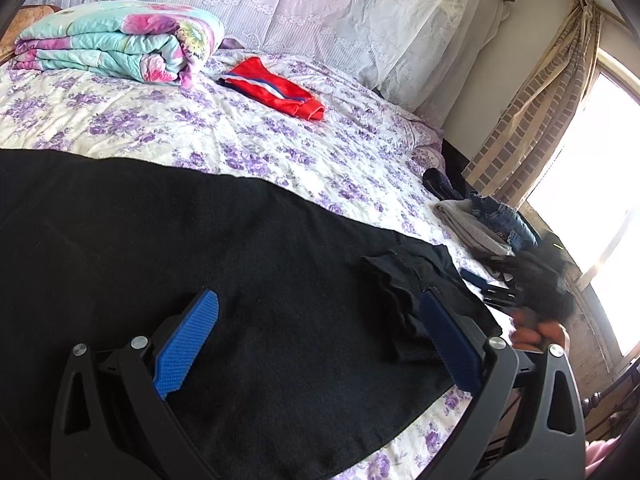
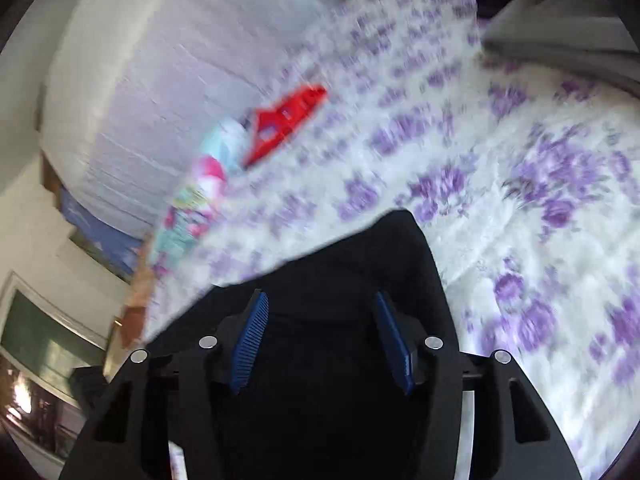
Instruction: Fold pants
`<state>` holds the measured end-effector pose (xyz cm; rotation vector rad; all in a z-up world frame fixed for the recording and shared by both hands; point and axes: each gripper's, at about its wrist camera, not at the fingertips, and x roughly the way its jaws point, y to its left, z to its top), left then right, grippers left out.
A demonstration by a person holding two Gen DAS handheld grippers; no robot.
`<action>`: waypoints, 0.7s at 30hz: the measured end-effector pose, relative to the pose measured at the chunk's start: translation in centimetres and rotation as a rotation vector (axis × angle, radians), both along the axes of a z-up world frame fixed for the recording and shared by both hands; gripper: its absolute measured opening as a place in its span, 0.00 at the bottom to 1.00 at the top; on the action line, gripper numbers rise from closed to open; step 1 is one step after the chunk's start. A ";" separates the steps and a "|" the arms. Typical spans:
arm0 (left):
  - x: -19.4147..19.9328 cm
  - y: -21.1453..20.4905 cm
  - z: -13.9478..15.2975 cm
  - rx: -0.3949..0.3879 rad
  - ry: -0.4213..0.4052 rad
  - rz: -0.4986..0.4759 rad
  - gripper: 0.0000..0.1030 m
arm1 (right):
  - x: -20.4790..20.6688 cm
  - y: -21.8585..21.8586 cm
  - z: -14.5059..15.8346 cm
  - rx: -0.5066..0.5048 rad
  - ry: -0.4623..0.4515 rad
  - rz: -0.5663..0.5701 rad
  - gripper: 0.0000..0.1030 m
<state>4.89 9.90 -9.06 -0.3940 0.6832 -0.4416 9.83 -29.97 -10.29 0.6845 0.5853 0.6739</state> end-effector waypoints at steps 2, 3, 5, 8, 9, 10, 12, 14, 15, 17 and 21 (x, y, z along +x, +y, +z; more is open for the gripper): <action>-0.3 -0.7 0.7 0.017 -0.011 -0.002 0.96 | -2.8 -0.7 -0.4 0.016 -0.040 0.004 0.55; -0.7 -1.6 1.5 0.024 -0.035 -0.033 0.96 | -3.7 -0.7 -1.5 -0.004 -0.023 0.000 0.56; -1.5 -3.3 2.7 0.013 -0.080 -0.083 0.96 | -4.4 -0.3 -4.5 -0.076 0.048 -0.008 0.54; -1.8 -8.1 4.2 -0.010 -0.108 -0.244 0.96 | -6.2 -1.1 -5.1 -0.076 -0.025 -0.049 0.49; -1.8 -9.4 4.4 -0.002 -0.114 -0.280 0.96 | -6.6 -1.4 -4.7 -0.053 -0.041 -0.054 0.62; -1.9 -10.7 4.2 0.013 -0.118 -0.314 0.96 | -7.2 -1.6 -4.2 -0.020 -0.074 -0.044 0.67; -1.5 -13.4 3.3 0.055 -0.119 -0.372 0.96 | -7.8 -1.5 -3.6 -0.042 -0.099 -0.030 0.70; 0.1 -15.1 0.7 0.108 -0.024 -0.388 0.96 | -6.9 -1.0 -3.6 -0.101 -0.070 -0.033 0.70; 1.0 -15.5 -0.8 0.122 0.051 -0.388 0.96 | -6.7 -1.1 -3.6 -0.089 -0.066 -0.024 0.70; 1.9 -14.9 -3.3 0.095 0.097 -0.379 0.96 | -5.6 -1.5 -1.6 -0.055 -0.093 -0.021 0.70; 1.7 -14.0 -3.5 0.037 0.096 -0.387 0.96 | 0.5 -0.8 1.2 -0.059 -0.057 0.051 0.70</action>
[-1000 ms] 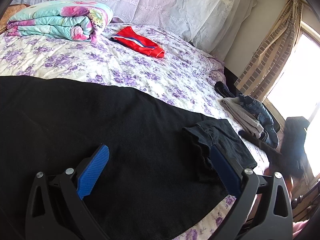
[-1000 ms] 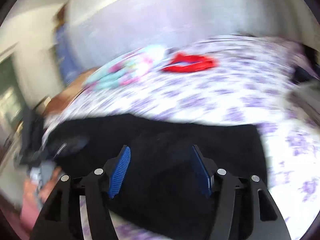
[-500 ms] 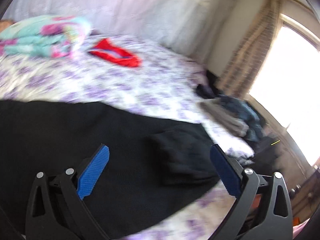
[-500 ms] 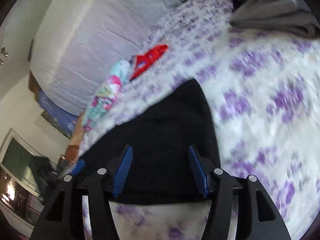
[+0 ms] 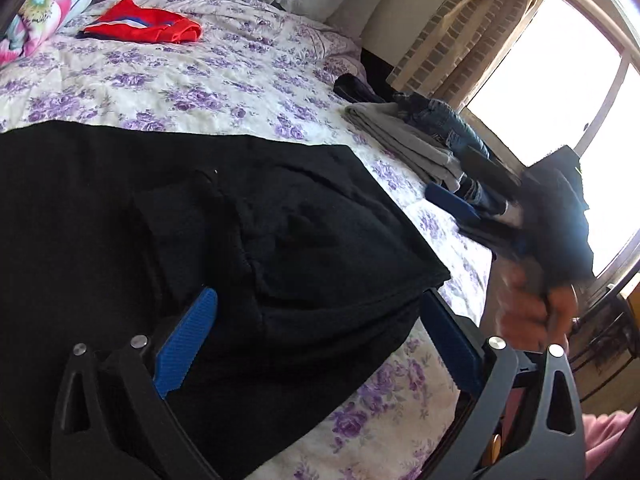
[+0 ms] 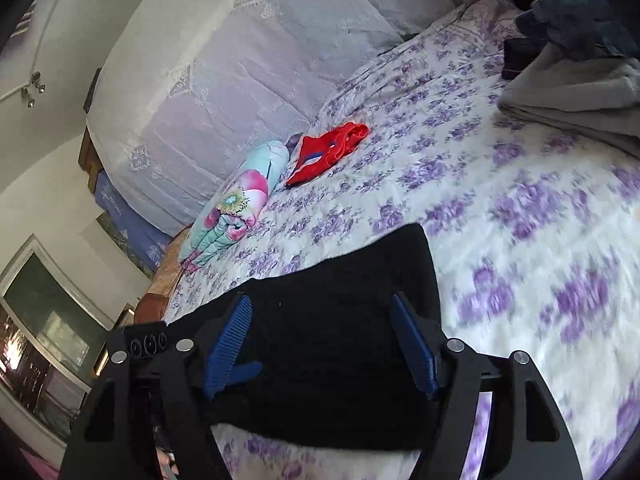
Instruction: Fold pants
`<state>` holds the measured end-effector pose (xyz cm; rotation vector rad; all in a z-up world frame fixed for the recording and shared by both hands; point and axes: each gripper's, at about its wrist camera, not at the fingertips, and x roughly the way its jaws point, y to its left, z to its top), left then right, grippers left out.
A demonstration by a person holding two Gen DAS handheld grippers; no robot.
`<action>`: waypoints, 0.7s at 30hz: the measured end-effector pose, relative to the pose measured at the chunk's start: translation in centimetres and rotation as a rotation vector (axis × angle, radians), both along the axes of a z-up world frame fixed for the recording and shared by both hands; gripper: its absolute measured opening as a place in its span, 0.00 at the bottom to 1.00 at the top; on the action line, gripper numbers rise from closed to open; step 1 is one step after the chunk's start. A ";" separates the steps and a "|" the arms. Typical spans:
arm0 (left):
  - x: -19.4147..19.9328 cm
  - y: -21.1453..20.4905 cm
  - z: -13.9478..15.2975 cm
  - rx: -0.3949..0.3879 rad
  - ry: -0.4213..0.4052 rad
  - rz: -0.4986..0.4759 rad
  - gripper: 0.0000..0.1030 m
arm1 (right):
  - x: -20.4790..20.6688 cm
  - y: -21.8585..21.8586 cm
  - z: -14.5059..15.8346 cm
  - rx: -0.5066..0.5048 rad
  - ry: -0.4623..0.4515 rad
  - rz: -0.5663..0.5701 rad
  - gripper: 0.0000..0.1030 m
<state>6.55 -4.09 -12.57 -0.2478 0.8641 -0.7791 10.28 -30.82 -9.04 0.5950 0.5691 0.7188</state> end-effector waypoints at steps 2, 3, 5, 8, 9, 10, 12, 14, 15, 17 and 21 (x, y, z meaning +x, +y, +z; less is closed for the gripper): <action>-0.2 -0.2 -0.2 0.011 -0.014 0.003 0.96 | 5.1 1.3 -1.3 -0.018 0.133 0.061 0.70; -0.2 -0.3 0.0 0.020 -0.022 0.006 0.96 | 6.7 1.5 -2.1 -0.068 0.181 0.019 0.62; -0.5 -0.4 0.0 0.042 -0.049 0.007 0.96 | 8.0 0.6 -3.6 -0.041 0.214 -0.060 0.38; -1.1 -0.4 0.3 0.056 -0.069 0.020 0.96 | 4.5 0.2 -3.1 -0.034 0.161 -0.207 0.55; -1.2 -0.1 0.4 0.045 -0.068 0.024 0.96 | 2.5 0.5 -2.4 -0.081 0.108 -0.292 0.72; -1.5 0.5 0.6 0.030 -0.065 0.033 0.96 | 0.4 1.0 -1.7 -0.103 0.028 -0.330 0.72; -2.2 1.6 1.3 0.016 -0.062 0.066 0.96 | -3.8 2.8 -0.6 -0.147 -0.138 -0.311 0.75; -3.7 3.8 2.8 0.030 -0.098 0.126 0.96 | -7.0 5.1 0.0 -0.212 -0.250 -0.268 0.78; -4.1 4.7 3.5 0.041 -0.116 0.155 0.96 | -7.7 6.3 0.4 -0.249 -0.285 -0.242 0.79; -5.4 8.0 5.0 0.069 -0.145 0.251 0.96 | -9.0 9.1 0.7 -0.321 -0.357 -0.148 0.79; -8.5 19.3 6.8 0.037 -0.077 0.559 0.96 | -10.7 15.4 0.6 -0.473 -0.475 0.033 0.81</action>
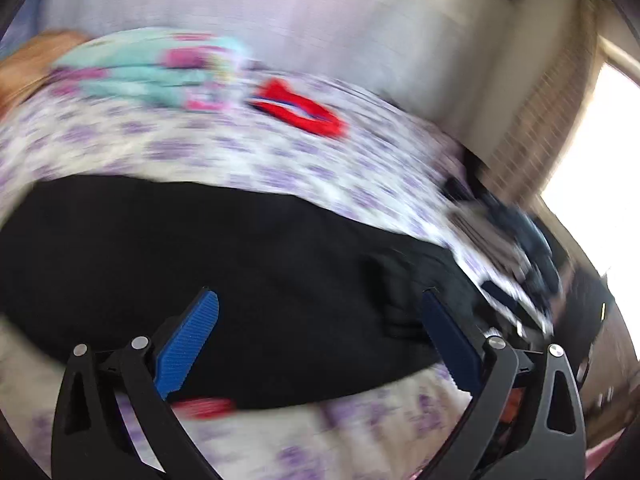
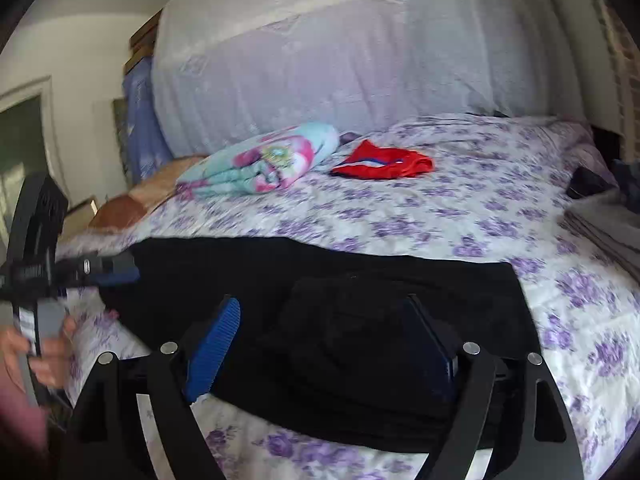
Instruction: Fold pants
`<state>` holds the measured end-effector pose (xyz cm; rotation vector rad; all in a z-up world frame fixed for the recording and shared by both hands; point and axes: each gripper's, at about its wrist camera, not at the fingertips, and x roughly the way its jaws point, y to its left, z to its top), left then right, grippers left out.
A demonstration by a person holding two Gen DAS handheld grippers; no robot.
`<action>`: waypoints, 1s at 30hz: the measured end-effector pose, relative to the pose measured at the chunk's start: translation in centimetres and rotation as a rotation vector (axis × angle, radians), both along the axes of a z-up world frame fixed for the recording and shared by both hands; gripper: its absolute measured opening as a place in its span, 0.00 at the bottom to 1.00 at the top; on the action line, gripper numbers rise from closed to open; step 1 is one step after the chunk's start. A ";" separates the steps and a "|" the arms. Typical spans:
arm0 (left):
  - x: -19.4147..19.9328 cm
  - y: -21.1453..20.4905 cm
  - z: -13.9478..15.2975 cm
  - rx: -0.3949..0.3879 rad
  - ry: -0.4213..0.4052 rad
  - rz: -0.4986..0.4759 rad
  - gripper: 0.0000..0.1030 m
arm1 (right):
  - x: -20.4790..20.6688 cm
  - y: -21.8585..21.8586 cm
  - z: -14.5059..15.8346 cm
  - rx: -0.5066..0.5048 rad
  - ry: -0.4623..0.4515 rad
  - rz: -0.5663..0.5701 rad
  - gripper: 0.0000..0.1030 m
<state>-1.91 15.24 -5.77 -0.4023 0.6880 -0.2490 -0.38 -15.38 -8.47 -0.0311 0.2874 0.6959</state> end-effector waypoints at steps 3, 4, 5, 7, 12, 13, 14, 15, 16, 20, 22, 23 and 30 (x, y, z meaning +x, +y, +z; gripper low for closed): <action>-2.2 8.7 -1.2 -0.160 0.099 0.228 0.96 | -0.4 3.4 -1.1 -0.120 -0.017 0.013 0.81; -2.8 10.8 -1.9 -0.225 0.125 0.280 0.96 | -0.3 3.9 -1.6 -0.141 -0.001 0.008 0.81; -3.3 12.6 -2.7 -0.289 0.150 0.325 0.96 | 0.4 4.5 -2.2 -0.164 0.037 0.006 0.81; -3.9 15.4 -4.7 -0.444 0.186 0.385 0.96 | 1.1 4.7 -2.6 -0.181 0.086 0.007 0.81; -2.8 15.9 -4.8 -0.525 0.149 0.356 0.96 | 1.3 2.9 -3.0 -0.086 0.151 0.062 0.81; -2.3 15.8 -4.9 -0.522 0.160 0.364 0.96 | 1.3 2.5 -3.0 -0.058 0.165 0.069 0.81; -1.7 15.9 -5.3 -0.528 0.180 0.387 0.96 | 1.4 2.2 -3.1 -0.041 0.173 0.074 0.81; -1.2 15.8 -5.6 -0.531 0.191 0.397 0.96 | 1.4 2.0 -3.1 -0.026 0.183 0.076 0.81; -0.8 15.7 -5.7 -0.530 0.202 0.408 0.96 | 1.4 1.8 -3.2 -0.015 0.189 0.074 0.81; 0.5 15.9 -5.6 -0.506 0.236 0.452 0.96 | 0.1 0.7 -2.5 0.058 0.115 0.056 0.81; 0.6 15.7 -5.5 -0.495 0.223 0.463 0.95 | -1.0 -0.1 -1.4 0.134 0.036 0.010 0.81; 0.7 15.7 -5.5 -0.483 0.211 0.459 0.90 | -1.3 -0.3 -1.1 0.156 0.015 -0.016 0.81; 1.3 15.3 -6.4 -0.431 0.209 0.377 0.29 | 2.4 1.3 -2.9 0.050 0.207 -0.097 0.37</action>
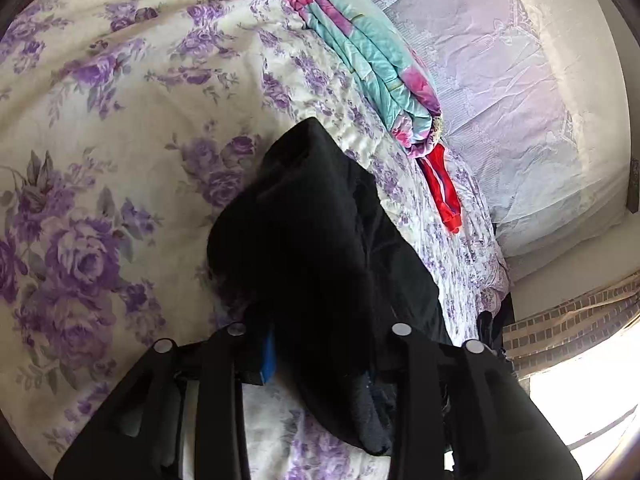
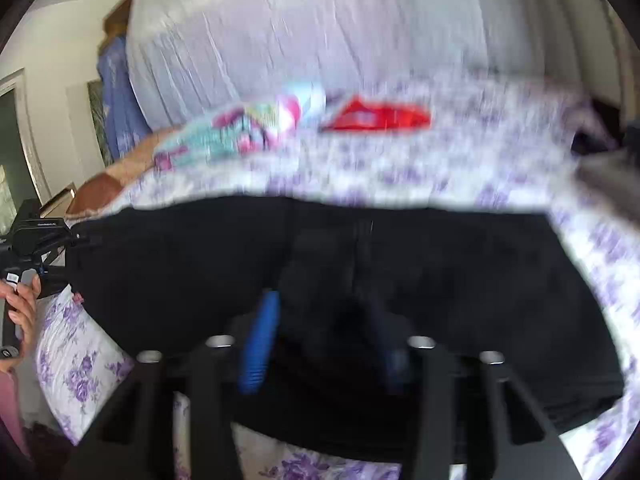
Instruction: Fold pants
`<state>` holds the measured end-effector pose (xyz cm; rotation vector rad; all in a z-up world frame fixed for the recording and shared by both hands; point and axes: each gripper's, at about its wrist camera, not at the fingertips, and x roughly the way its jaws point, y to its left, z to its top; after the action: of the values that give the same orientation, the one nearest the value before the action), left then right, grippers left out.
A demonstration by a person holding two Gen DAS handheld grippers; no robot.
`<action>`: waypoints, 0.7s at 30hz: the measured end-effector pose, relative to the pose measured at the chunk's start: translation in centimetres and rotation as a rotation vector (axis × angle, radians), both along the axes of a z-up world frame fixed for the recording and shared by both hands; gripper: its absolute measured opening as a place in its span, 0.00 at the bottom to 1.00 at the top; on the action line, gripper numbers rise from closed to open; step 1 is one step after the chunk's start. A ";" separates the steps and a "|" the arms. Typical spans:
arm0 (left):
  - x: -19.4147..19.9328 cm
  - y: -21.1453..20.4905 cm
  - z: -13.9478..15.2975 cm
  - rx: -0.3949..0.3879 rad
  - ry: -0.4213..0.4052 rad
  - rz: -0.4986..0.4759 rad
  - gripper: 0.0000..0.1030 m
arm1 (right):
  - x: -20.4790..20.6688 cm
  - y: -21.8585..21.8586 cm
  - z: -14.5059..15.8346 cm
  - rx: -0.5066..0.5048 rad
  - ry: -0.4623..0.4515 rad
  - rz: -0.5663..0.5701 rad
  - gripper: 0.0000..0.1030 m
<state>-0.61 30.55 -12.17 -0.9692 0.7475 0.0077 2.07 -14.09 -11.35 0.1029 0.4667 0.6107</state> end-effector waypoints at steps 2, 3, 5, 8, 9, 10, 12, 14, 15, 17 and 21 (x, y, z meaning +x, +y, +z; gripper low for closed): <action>-0.2 -0.3 0.2 0.030 -0.005 -0.001 0.28 | 0.3 -0.5 -0.1 0.031 0.019 0.008 0.37; -0.1 -0.5 0.5 0.057 -0.008 -0.001 0.28 | 0.3 -0.7 -0.2 0.045 0.017 0.010 0.37; -0.1 -0.9 0.9 0.101 -0.012 0.001 0.28 | -0.4 -1.3 0.2 0.083 -0.034 -0.007 0.37; -0.4 -1.5 1.4 0.153 -0.033 0.004 0.28 | -0.6 -1.2 0.8 0.071 -0.063 -0.057 0.37; -0.4 -1.5 1.5 0.161 -0.040 0.005 0.28 | -0.3 -0.9 0.8 0.049 -0.049 -0.068 0.37; -0.6 -1.7 1.7 0.172 -0.057 0.005 0.28 | 0.0 -0.6 0.7 0.019 -0.029 -0.079 0.41; -0.8 -1.8 2.2 0.181 -0.086 0.003 0.28 | 1.4 0.7 -0.1 -0.066 0.049 -0.074 0.46; -1.0 -1.9 2.8 0.182 -0.121 -0.008 0.28 | 1.7 0.8 -0.1 -0.077 0.062 -0.077 0.46; -1.2 -2.0 3.2 0.187 -0.135 -0.014 0.28 | 1.8 0.9 -0.2 -0.085 0.066 -0.075 0.46; -1.5 -2.4 4.1 0.208 -0.170 -0.028 0.27 | 1.8 0.9 -0.3 -0.092 0.065 -0.078 0.46; -1.8 -3.7 6.0 0.223 -0.238 -0.069 0.27 | 1.6 0.9 -0.4 -0.099 0.062 -0.081 0.47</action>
<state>-2.43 26.85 -6.18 -0.7166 0.5467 -0.0814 3.69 -13.17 -11.77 0.0467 0.5492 0.5056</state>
